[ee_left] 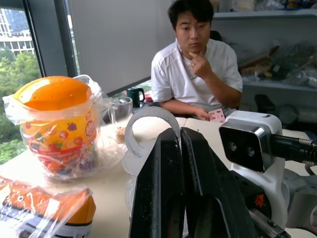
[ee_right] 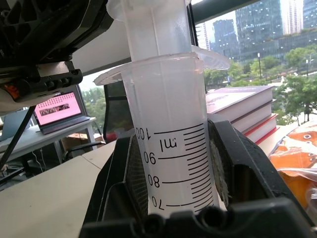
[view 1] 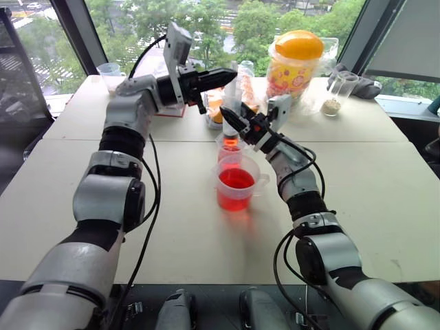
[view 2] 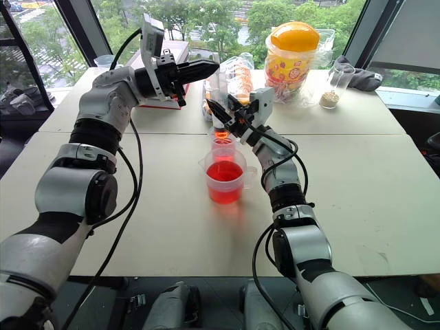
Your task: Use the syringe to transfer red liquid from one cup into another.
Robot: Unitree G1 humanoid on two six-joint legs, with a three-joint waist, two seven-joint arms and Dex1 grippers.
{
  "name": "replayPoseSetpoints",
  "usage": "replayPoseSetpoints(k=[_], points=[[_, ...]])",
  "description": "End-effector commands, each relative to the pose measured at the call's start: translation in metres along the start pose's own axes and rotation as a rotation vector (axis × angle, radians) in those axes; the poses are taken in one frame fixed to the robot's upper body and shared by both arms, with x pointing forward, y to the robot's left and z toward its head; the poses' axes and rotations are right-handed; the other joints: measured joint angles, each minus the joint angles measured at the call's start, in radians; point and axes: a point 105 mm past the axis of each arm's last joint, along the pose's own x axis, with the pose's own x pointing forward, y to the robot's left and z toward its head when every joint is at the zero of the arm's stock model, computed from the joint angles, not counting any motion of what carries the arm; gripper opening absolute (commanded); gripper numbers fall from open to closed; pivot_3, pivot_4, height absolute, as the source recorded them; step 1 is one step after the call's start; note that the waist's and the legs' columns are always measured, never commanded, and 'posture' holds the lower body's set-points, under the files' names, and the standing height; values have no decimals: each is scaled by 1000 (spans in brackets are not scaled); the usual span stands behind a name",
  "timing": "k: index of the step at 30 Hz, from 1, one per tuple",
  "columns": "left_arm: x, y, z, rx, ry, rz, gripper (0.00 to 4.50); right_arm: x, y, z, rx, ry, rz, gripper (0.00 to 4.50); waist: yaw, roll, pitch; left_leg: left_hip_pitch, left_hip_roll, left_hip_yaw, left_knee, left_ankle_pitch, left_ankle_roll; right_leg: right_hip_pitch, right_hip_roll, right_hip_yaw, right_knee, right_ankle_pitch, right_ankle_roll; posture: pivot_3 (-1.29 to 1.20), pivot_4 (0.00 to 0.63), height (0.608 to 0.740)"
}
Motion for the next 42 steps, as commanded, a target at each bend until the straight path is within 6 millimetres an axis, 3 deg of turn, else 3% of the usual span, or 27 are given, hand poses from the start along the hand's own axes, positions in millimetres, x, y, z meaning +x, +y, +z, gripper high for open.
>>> replayPoseSetpoints(k=[1, 9, 23, 32, 35, 41, 42], points=[[6, -7, -10, 48, 65, -45, 76, 9, -1, 39, -71, -104, 16, 1337, 0, 0, 0, 0, 0, 0, 0, 0, 0, 0, 0, 0, 0, 0, 0, 0, 150, 740], [2, -10, -30, 36, 114, -55, 76, 11, -7, 67, -96, -163, 2, 1337, 0, 0, 0, 0, 0, 0, 0, 0, 0, 0, 0, 0, 0, 0, 0, 0, 150, 740], [-2, -22, -58, 38, 193, -100, 76, 14, -2, 83, -103, -189, 15, 1337, 1, 0, 0, 0, 0, 0, 0, 0, 0, 0, 0, 0, 0, 0, 0, 0, 150, 740], [-9, -6, -22, 58, 109, -38, 76, 9, -2, 67, -87, -140, 14, 1337, 1, 0, 0, 0, 0, 0, 0, 0, 0, 0, 0, 0, 0, 0, 0, 0, 150, 740], [-19, 3, -10, 50, 79, 8, 992, 8, -1, 61, -78, -126, 15, 1337, 0, 0, 0, 0, 0, 0, 0, 0, 0, 0, 0, 0, 0, 0, 0, 0, 150, 740], [-38, 13, -3, 74, 87, 68, 4140, 7, 2, 56, -70, -111, 20, 1337, -5, 0, 0, 0, 0, 0, 0, -1, 1, 0, 0, 0, 0, 0, 0, 0, 150, 740], [-43, 15, -2, 80, 91, 77, 4422, 7, 2, 55, -69, -109, 20, 1337, -5, 0, 0, 0, 0, 0, 0, -1, 1, 0, 0, 0, 0, 0, 0, 0, 150, 740]])
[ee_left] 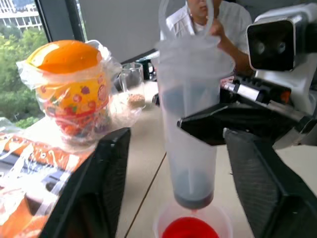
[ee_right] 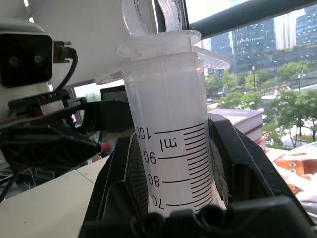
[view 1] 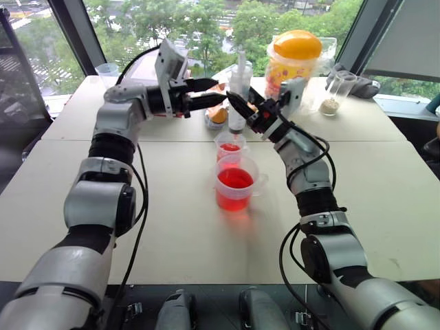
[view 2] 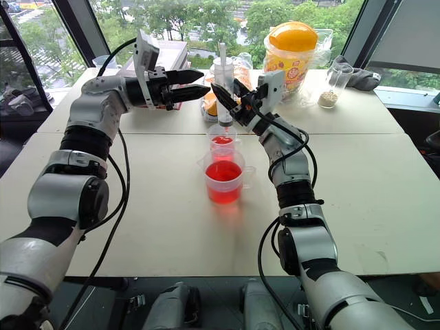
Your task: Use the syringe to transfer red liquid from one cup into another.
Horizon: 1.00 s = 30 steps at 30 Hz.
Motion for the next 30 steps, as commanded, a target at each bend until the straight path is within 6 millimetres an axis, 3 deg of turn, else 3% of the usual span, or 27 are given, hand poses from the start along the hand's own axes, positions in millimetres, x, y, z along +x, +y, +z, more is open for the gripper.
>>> replayPoseSetpoints(k=[1, 5, 10, 13, 18, 22, 24, 26, 30], points=[[-17, 7, 18, 61, -18, 26, 4422, 5, 4, 18, -28, -60, 20, 1337, -3, 0, 0, 0, 0, 0, 0, 0, 0, 0, 0, 0, 0, 0, 0, 0, 150, 740], [-36, -2, 5, 50, 41, -34, 4422, 6, 6, 17, -25, -60, 22, 1337, -17, 0, 0, 0, 0, 0, 0, 0, 0, 0, 0, 0, 0, 0, 0, 0, 150, 740], [-51, -16, -25, 20, 132, -63, 4422, 5, 7, 17, -16, -61, 20, 1337, -18, 0, 0, 0, 0, 0, 0, 1, -1, 0, 0, 0, 1, 0, 0, 0, 150, 740], [-57, -23, -30, 0, 146, -74, 4422, 4, 5, 22, 4, -64, 8, 1337, -17, 0, 0, 0, 0, 0, 0, 1, -1, 0, 0, 0, 1, 0, 0, 0, 150, 740], [-59, -35, -31, -9, 157, -113, 4422, 4, -15, 56, 58, -51, -115, 1337, -14, 0, 0, 0, 0, 0, 0, 1, -1, 0, -1, 0, 1, 0, 0, 0, 150, 740], [-57, -41, -31, -15, 156, -133, 4422, -8, -37, 89, 135, -7, -232, 1337, -12, 0, 0, 0, 0, 0, 0, 1, -1, 0, -1, 0, 1, 0, 0, 0, 150, 740], [-57, -44, -33, -25, 158, -148, 4422, -22, -58, 94, 146, 135, -350, 1337, -14, 0, 0, 0, 0, 0, 0, 0, -1, 0, -1, 0, 1, 0, 0, 0, 150, 740], [-56, -48, -35, -32, 157, -164, 4422, -40, -72, 86, 152, 333, -419, 1337, -13, 0, 0, 0, 0, 0, 0, -1, 1, -1, -1, 0, 1, 0, 0, 0, 150, 740], [-53, -53, -37, -45, 143, -184, 4422, -86, -84, 52, 154, 701, -484, 1337, -13, 0, 0, 0, 0, 0, -1, -2, 4, -1, -1, 0, 0, 0, -1, 0, 150, 740]])
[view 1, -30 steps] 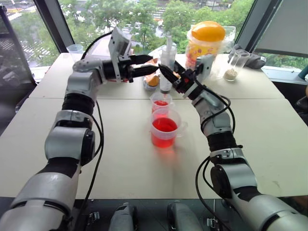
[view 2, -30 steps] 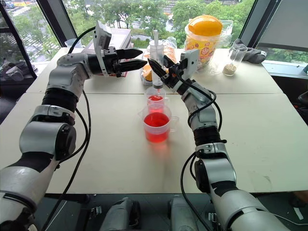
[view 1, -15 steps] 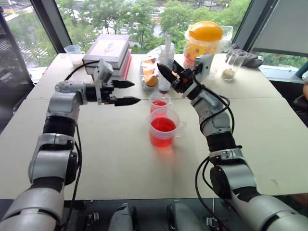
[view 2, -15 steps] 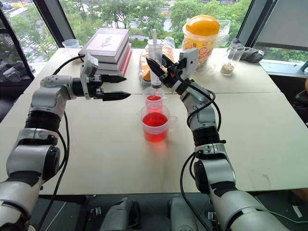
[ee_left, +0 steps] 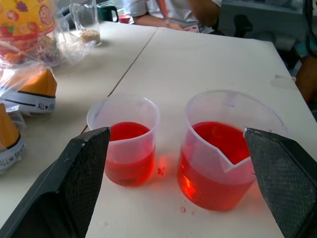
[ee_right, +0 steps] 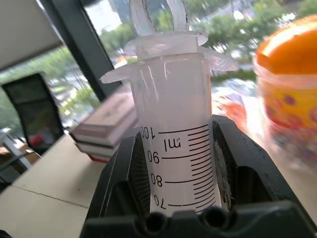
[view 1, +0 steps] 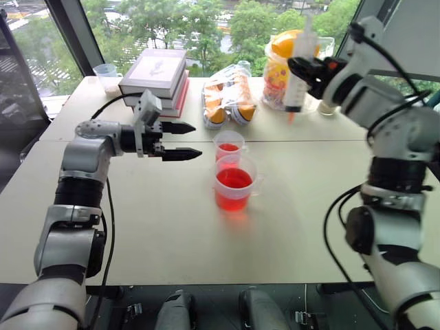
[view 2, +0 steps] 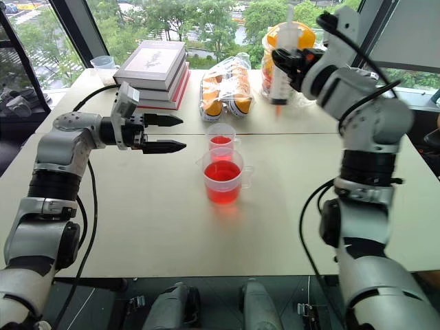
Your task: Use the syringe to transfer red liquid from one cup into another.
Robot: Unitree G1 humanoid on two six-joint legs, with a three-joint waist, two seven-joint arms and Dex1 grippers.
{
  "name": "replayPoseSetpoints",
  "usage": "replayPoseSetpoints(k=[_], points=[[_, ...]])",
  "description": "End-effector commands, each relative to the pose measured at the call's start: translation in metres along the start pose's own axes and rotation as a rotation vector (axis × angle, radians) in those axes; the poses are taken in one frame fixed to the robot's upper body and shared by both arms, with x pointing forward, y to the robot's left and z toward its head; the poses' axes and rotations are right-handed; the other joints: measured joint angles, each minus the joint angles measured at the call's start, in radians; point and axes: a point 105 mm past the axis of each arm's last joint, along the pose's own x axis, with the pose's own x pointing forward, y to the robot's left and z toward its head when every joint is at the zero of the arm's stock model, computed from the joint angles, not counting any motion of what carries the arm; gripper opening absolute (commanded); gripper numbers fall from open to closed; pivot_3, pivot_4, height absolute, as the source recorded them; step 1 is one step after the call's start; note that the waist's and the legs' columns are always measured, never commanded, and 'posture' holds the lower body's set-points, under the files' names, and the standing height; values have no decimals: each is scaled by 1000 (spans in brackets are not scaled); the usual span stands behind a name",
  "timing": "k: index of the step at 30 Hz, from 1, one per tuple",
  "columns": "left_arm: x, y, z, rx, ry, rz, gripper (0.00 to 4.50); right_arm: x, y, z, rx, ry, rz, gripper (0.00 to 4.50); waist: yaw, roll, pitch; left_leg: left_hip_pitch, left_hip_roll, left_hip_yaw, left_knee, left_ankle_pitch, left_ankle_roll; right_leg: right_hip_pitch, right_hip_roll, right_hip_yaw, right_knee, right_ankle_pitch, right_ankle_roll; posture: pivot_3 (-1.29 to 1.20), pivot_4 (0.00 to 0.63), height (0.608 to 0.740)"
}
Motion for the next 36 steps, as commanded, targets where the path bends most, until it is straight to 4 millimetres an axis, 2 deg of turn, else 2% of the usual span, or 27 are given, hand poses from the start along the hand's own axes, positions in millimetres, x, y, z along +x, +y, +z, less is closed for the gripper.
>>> replayPoseSetpoints(k=[1, 3, 7, 14, 16, 17, 18, 20, 21, 26, 28, 31, 36], points=[[4, -6, 12, 38, -33, -33, 4422, -8, -12, -38, -7, 251, -18, 1337, -3, 0, 0, 0, 0, 0, 0, 0, 0, 0, 0, 0, 0, 0, 0, 0, 150, 740], [5, -8, 11, 38, -37, -36, 4422, -15, -24, -68, 27, 419, -54, 1337, -5, 0, 0, 0, 0, 1, 0, 0, 0, 0, 0, 1, 0, 0, 0, 0, 150, 740], [8, -9, 9, 32, -43, -37, 4422, -22, -47, -106, 82, 582, -131, 1337, -4, 0, 0, 0, 0, 0, 0, 0, 1, -1, 1, 2, 1, 0, 0, 0, 150, 740], [8, -11, 8, 27, -42, -26, 4422, -20, -68, -151, 140, 679, -193, 1337, -2, 0, 0, -1, 0, 1, 0, 0, 0, -2, 1, 1, 0, 0, 0, 0, 150, 740], [8, -11, 8, 23, -41, -26, 4500, -20, -70, -157, 156, 688, -193, 2412, -2, 0, 0, -1, 0, 1, 0, 0, 0, -2, 1, 1, 0, 0, 0, 0, 150, 740], [8, -11, 8, 21, -41, -26, 4500, -21, -70, -158, 168, 689, -194, 2707, -2, 0, 0, -1, 0, 1, 0, 0, 0, -2, 1, 1, 0, 0, 0, 0, 150, 740], [8, -12, 8, 19, -40, -26, 4500, -21, -71, -159, 175, 690, -193, 3206, -2, 0, 0, -1, 0, 1, 0, 0, 0, -2, 1, 1, 0, 0, 0, 0, 150, 740], [7, -13, 8, 10, -40, -30, 4500, -24, -71, -156, 181, 685, -188, 4204, -2, 0, 0, -1, 0, 1, 0, 0, 0, -2, 1, 1, 0, 0, 0, 0, 150, 740], [7, -14, 8, 6, -39, -32, 4500, -25, -70, -153, 180, 679, -185, 4419, -2, 0, 0, -1, 0, 0, 0, 0, 0, -2, 1, 1, 0, 0, 0, 0, 150, 740], [4, -17, 8, -1, -33, -41, 4500, -39, -59, -122, 105, 611, -129, 4419, 0, 0, 0, -1, 0, 0, 0, 0, 0, -2, 1, 1, 1, 0, 0, 0, 150, 740], [2, -19, 7, -4, -27, -42, 4500, -49, -50, -104, 9, 543, -76, 4419, 4, 0, 0, -1, 0, 0, 0, 0, 0, -2, 1, 1, 0, 0, 0, 0, 150, 740], [-2, -21, 7, -7, -17, -38, 4500, -74, -19, -74, -59, 407, 83, 4419, 10, 0, 0, -2, 0, 0, 0, 0, 0, -2, 1, 1, 0, 0, 0, 0, 150, 740], [-7, -24, 6, -25, -11, -28, 4500, -122, 12, -53, -85, 310, 247, 4419, 23, 0, 0, -1, 0, 0, 0, 0, 1, -2, 1, 1, 0, 0, 0, 0, 150, 740]])
